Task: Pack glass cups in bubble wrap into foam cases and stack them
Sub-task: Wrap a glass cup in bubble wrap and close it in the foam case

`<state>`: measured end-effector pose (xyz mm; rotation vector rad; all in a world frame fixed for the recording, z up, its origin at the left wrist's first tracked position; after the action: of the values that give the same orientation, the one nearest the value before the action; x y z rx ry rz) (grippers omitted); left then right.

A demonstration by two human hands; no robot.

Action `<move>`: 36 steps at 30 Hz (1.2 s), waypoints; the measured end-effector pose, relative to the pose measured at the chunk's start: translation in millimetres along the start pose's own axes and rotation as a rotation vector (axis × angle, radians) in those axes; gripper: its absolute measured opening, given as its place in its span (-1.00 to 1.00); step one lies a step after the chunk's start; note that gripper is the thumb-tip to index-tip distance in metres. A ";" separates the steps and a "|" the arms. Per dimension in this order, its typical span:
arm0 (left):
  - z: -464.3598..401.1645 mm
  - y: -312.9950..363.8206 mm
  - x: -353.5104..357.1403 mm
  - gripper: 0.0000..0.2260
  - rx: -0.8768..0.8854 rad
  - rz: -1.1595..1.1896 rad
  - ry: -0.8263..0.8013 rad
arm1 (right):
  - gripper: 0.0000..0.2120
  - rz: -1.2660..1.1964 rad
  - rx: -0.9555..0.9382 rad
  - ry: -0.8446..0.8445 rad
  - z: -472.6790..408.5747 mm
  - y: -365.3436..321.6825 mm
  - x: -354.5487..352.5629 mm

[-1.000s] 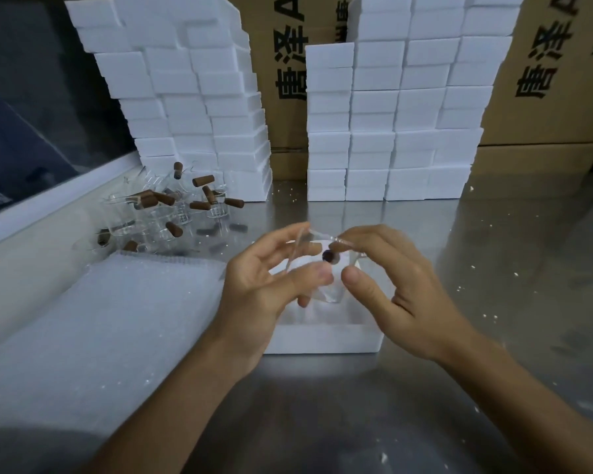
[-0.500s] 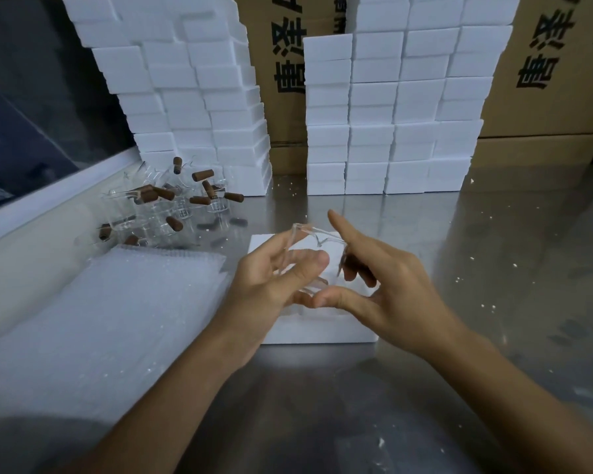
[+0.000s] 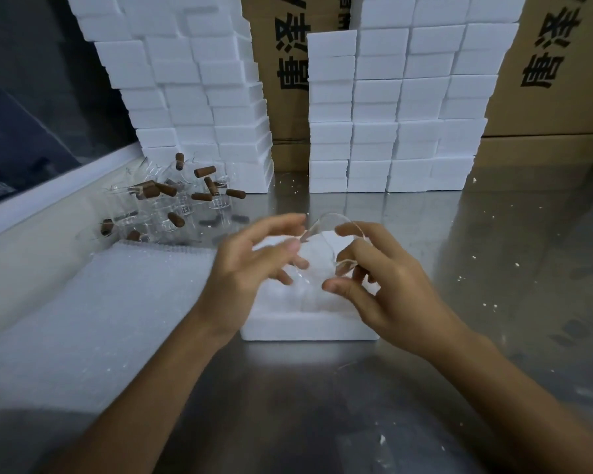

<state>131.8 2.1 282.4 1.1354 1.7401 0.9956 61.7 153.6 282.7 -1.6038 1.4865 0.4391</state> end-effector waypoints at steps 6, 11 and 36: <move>22.4 -8.1 -86.5 -0.90 -0.340 -0.872 0.567 | -0.84 -0.064 0.057 0.065 -0.2 10.1 -2.7; 31.1 -37.4 -110.3 -0.62 -0.740 -1.204 0.479 | -0.86 -0.112 0.078 0.117 0.6 16.1 -4.0; 15.9 26.0 -62.2 -0.94 0.082 -1.148 0.454 | -0.85 -0.156 0.164 0.147 1.7 23.9 -9.9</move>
<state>170.6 -46.3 313.2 -0.1862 2.3137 0.4396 37.8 163.5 280.7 -1.6337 1.4514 0.1100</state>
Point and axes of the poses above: each hand's wrist, its own z-axis away from the middle knuckle, its own x-axis out of the palm, y = z × x, the point moved 8 cm from there along -z, towards the middle knuckle, and after that the axes turned 11 degrees about -y, right-handed, at the moved point
